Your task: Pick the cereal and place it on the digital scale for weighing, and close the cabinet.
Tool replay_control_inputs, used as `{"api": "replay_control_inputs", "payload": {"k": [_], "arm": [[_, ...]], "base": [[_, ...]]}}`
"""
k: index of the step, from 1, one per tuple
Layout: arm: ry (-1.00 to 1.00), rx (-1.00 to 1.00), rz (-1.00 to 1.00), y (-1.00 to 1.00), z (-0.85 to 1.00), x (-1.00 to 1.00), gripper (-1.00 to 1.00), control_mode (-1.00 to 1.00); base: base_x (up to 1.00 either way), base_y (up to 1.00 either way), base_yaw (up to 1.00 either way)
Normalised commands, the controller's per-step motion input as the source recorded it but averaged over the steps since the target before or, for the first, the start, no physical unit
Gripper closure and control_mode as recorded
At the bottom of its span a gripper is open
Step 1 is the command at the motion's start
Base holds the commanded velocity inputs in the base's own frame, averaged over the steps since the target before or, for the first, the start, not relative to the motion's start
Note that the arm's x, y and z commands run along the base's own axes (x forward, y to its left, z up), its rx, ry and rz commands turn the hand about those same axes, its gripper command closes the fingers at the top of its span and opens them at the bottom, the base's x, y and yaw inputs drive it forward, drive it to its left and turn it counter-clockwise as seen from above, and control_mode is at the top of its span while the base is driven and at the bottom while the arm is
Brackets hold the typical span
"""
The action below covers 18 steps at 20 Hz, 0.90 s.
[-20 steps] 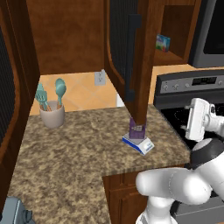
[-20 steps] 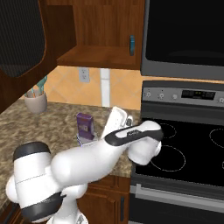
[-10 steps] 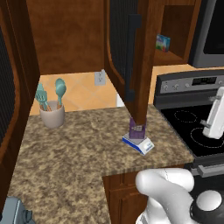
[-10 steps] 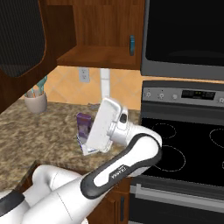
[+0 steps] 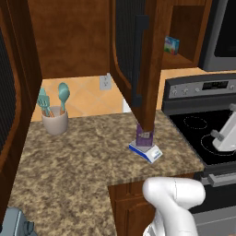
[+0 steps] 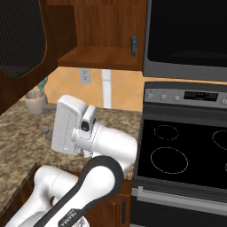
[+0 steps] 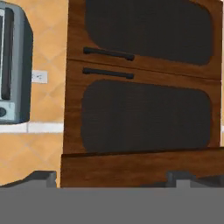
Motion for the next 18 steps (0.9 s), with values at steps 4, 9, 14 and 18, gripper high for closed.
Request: {"api": "replay_control_inputs", "payload": {"k": [4,9,14,18], "arm": [[-0.31,-0.02,-0.21,0.81,0.04,-0.59,-1.0,-1.0],[-0.26,-0.03,-0.2,0.58,0.05,-0.46,-1.0,-1.0],[-0.19,-0.01,-0.17,0.57,0.01,-0.4,-1.0,-1.0],[-0.17,0.0,-0.19,0.69,0.02,-0.71,-1.0,-1.0]], "base": [[0.0,0.0,0.0],[0.0,0.0,0.0],[0.0,0.0,0.0],[0.0,0.0,0.0]]}}
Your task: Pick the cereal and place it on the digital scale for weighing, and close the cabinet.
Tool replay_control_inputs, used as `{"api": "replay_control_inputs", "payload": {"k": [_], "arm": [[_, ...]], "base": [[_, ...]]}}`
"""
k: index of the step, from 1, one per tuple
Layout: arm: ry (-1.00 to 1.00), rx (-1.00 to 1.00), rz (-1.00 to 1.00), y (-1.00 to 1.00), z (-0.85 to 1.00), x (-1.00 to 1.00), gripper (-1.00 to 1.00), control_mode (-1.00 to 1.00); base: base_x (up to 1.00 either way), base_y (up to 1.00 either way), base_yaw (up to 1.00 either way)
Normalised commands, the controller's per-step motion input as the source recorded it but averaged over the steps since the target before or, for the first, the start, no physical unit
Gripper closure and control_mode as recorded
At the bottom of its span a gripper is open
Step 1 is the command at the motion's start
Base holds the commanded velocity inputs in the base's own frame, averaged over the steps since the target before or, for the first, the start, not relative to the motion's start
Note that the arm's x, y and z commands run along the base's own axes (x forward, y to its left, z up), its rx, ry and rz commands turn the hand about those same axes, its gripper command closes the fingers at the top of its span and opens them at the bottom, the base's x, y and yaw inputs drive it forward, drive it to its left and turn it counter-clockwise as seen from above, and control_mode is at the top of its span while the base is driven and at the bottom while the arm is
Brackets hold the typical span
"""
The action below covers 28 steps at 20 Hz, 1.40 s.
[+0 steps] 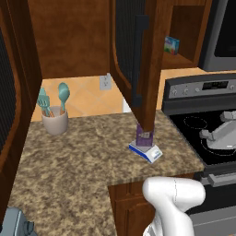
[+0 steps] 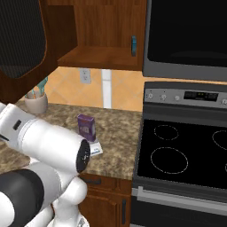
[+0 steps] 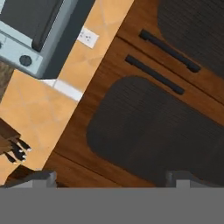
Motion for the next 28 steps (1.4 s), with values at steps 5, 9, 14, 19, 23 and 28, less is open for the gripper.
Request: {"api": "replay_control_inputs", "payload": {"k": [5,9,14,19,23,28], "arm": [[-0.04,0.01,-0.32,1.0,0.0,-0.43,-1.0,-1.0],[0.0,0.09,-0.47,1.0,-0.13,-0.45,-1.0,-1.0],[0.0,0.25,-0.43,0.94,-0.75,-0.06,-1.0,-1.0],[-0.03,0.4,-0.22,0.59,-0.89,0.39,-1.0,-1.0],[-0.06,0.22,-0.14,0.13,-0.69,0.89,-1.0,-1.0],[-0.08,0.27,-0.19,0.39,-0.91,0.81,-1.0,-1.0]], "base": [[0.0,0.0,0.0],[0.0,0.0,0.0],[0.0,0.0,0.0],[0.0,0.0,0.0],[0.0,0.0,0.0],[0.0,0.0,0.0]]}}
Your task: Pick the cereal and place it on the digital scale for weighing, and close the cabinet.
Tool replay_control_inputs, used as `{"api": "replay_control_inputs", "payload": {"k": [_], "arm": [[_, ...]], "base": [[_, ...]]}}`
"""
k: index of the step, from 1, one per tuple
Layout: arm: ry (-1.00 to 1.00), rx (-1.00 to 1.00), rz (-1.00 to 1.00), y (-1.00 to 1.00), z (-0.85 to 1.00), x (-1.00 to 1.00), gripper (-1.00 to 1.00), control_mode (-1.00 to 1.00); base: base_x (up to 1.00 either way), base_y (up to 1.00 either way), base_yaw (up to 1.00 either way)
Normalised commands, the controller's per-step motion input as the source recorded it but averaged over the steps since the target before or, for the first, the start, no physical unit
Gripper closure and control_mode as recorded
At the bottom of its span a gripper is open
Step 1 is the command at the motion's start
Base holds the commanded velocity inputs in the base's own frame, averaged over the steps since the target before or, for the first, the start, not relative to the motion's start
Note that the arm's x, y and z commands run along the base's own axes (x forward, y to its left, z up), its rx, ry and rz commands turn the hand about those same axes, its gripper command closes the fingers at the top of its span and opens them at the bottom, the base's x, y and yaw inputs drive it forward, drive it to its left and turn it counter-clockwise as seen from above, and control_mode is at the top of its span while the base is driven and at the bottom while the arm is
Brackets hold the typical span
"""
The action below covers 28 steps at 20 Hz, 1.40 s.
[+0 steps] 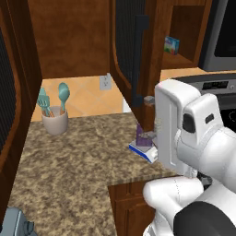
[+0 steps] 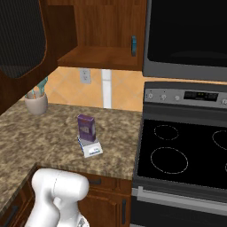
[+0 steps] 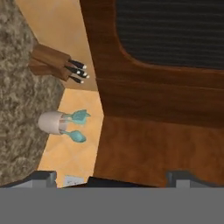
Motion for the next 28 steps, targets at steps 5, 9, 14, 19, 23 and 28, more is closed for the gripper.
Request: {"api": "replay_control_inputs", "payload": {"k": [5,9,14,19,23,28], "arm": [[-0.16,0.27,-0.37,0.68,-0.72,0.42,-1.0,-1.0],[-0.1,0.35,-0.29,0.04,-0.63,0.45,-1.0,-1.0],[-0.04,0.05,-0.12,0.02,-0.38,0.7,-1.0,-1.0],[0.03,-0.01,-0.06,0.0,-0.06,0.79,-1.0,-1.0],[0.25,-0.19,-0.18,0.08,-0.09,0.96,-1.0,-1.0],[0.04,-0.2,-0.26,0.2,-0.02,0.93,-1.0,-1.0]], "base": [[0.0,0.0,0.0],[0.0,0.0,0.0],[0.0,0.0,0.0],[0.0,0.0,0.0],[0.0,0.0,0.0],[0.0,0.0,0.0]]}}
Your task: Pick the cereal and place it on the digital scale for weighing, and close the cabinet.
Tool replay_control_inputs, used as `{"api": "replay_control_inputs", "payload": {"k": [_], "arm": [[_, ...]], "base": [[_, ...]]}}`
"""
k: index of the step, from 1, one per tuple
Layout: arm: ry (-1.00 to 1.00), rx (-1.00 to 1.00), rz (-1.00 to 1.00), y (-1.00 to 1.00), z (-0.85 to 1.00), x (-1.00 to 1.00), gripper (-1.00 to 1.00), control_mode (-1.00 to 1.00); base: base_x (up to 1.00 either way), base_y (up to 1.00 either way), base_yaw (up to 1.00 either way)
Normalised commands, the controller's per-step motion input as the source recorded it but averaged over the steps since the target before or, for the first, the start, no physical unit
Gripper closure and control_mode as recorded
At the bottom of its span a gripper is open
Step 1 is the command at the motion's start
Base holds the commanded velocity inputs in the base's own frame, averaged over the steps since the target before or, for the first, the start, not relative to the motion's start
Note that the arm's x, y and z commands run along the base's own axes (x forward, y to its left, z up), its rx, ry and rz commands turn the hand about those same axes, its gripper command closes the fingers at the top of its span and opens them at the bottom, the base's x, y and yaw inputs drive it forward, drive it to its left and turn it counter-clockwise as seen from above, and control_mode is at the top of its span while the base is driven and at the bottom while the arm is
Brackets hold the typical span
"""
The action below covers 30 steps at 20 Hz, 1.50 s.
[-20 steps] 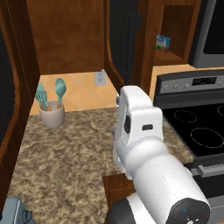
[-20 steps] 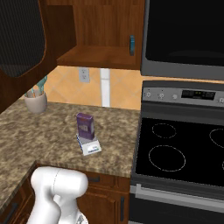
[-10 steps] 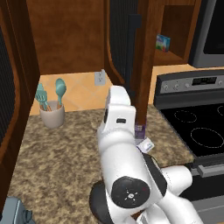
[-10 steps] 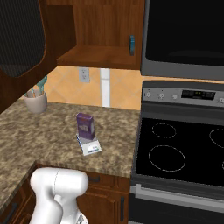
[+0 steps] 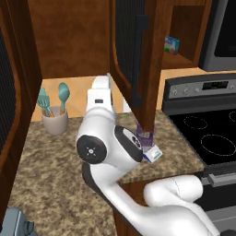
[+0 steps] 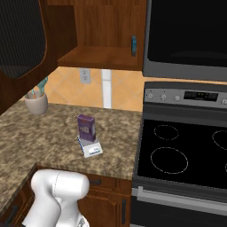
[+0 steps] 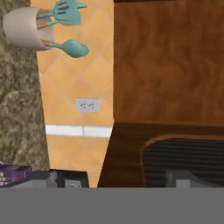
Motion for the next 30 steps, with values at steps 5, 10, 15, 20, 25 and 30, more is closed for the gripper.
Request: {"api": "replay_control_inputs", "payload": {"k": [5,10,15,20,25,30], "arm": [[-0.09,-0.14,-0.3,-0.11,0.0,0.55,-1.0,-1.0],[-0.2,-0.03,-0.26,-0.71,0.08,0.23,-1.0,-1.0],[-0.29,0.0,-0.17,-1.0,0.26,0.0,-1.0,-1.0],[-0.22,0.08,-0.03,-1.0,0.16,0.0,-1.0,-1.0],[-0.18,0.12,0.01,-1.0,0.32,0.19,-1.0,-1.0],[-0.02,0.14,0.13,-1.0,0.31,0.58,-1.0,-1.0]], "base": [[0.0,0.0,0.0],[0.0,0.0,0.0],[0.0,0.0,0.0],[0.0,0.0,0.0],[0.0,0.0,0.0],[0.0,0.0,0.0]]}}
